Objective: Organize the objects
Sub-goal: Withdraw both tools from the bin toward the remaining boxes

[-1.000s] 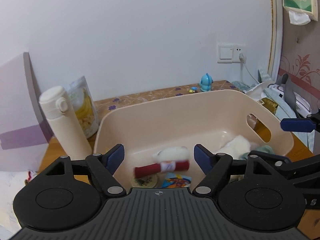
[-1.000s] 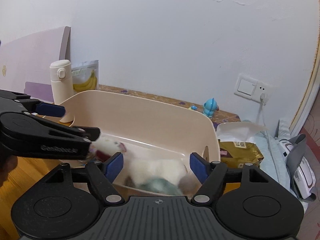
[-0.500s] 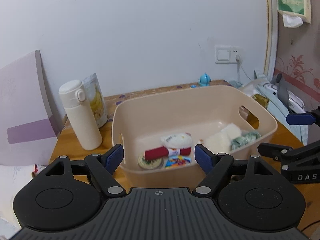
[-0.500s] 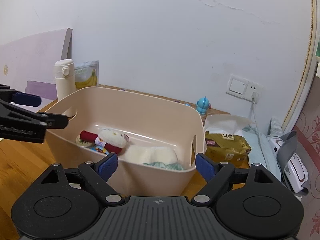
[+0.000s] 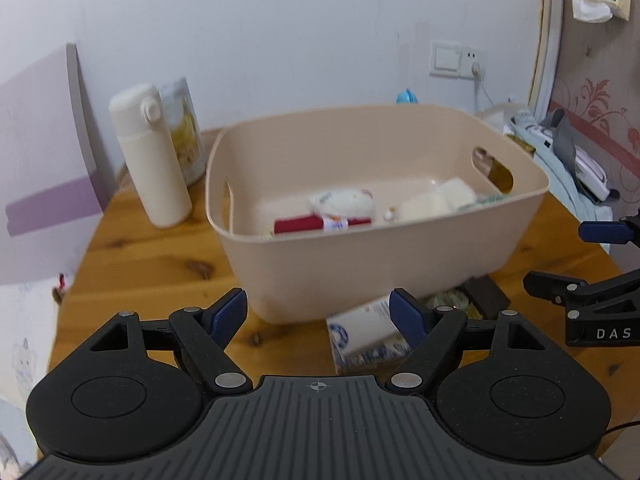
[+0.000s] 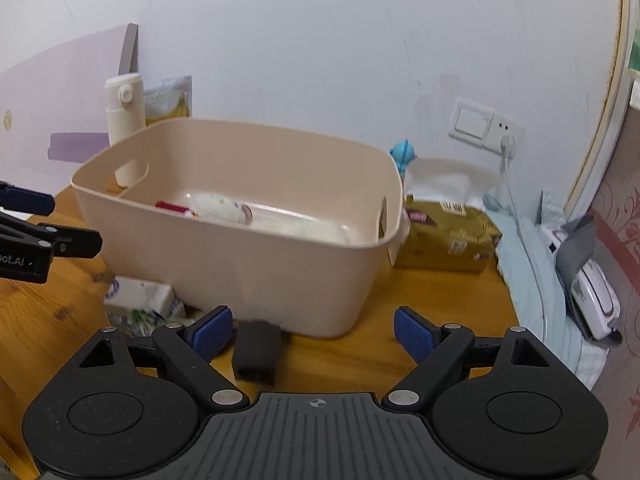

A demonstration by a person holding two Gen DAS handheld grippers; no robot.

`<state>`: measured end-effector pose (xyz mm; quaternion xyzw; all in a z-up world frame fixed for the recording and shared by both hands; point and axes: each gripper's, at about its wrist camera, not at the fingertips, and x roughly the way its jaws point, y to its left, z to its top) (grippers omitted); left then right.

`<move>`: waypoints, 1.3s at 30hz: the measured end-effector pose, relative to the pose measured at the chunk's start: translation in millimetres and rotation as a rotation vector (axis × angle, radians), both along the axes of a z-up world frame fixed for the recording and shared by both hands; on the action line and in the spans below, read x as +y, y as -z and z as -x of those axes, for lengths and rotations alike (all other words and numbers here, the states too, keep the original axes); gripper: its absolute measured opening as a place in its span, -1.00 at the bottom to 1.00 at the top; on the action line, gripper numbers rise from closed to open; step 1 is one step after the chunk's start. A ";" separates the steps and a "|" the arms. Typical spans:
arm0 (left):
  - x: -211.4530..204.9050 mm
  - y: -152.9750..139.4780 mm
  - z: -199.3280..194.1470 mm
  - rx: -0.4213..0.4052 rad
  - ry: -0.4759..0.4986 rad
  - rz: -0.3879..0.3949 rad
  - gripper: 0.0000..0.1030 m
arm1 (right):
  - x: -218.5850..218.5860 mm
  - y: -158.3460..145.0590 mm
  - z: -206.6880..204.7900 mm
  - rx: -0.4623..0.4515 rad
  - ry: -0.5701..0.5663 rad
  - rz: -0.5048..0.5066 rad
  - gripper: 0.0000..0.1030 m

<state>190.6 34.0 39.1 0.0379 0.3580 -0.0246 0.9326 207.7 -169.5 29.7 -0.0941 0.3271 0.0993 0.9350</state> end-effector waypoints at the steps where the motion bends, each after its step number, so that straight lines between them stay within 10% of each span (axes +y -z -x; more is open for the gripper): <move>1: -0.8 4.1 -0.7 0.010 -0.003 0.005 0.55 | -1.1 2.0 0.2 0.006 0.001 0.001 0.75; 39: -10.0 47.2 -31.8 0.139 -0.101 0.131 0.54 | 15.0 65.9 -36.6 0.185 -0.096 -0.038 0.76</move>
